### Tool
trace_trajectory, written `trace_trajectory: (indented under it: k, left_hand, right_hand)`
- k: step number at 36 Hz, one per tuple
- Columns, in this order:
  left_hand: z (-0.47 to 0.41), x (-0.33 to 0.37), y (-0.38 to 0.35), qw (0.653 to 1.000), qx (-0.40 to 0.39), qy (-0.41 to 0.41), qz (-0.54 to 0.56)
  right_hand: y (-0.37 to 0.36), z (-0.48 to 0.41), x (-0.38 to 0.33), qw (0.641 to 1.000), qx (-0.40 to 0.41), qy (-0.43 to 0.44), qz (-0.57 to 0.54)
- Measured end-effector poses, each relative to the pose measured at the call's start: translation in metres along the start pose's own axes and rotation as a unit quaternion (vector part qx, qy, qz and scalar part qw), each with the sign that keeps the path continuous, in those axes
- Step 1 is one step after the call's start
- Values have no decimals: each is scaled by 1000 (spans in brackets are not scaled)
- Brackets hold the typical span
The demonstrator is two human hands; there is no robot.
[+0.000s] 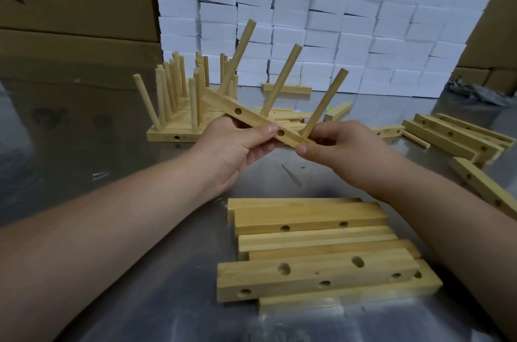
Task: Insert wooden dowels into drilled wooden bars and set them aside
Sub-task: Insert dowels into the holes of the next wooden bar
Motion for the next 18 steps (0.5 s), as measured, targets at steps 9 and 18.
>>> trace_trajectory:
  k: [9, 18]
  left_hand:
    - [1, -2, 4, 998, -12, 24, -61]
    - [2, -3, 8, 970, -16, 63, -235]
  right_hand:
    - [0, -2, 8, 999, -9, -45, -21]
    - [44, -7, 23, 991, 82, -96, -46]
Point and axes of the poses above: each hand's wrist, its own z-axis away from the middle knuckle, its own y-axis out of the back of the hand, x = y × z, the point moved 6 cm from there along -z, towards the middle knuckle, and after that the axes turned 15 degrees about -x, right-handed, at the moved point
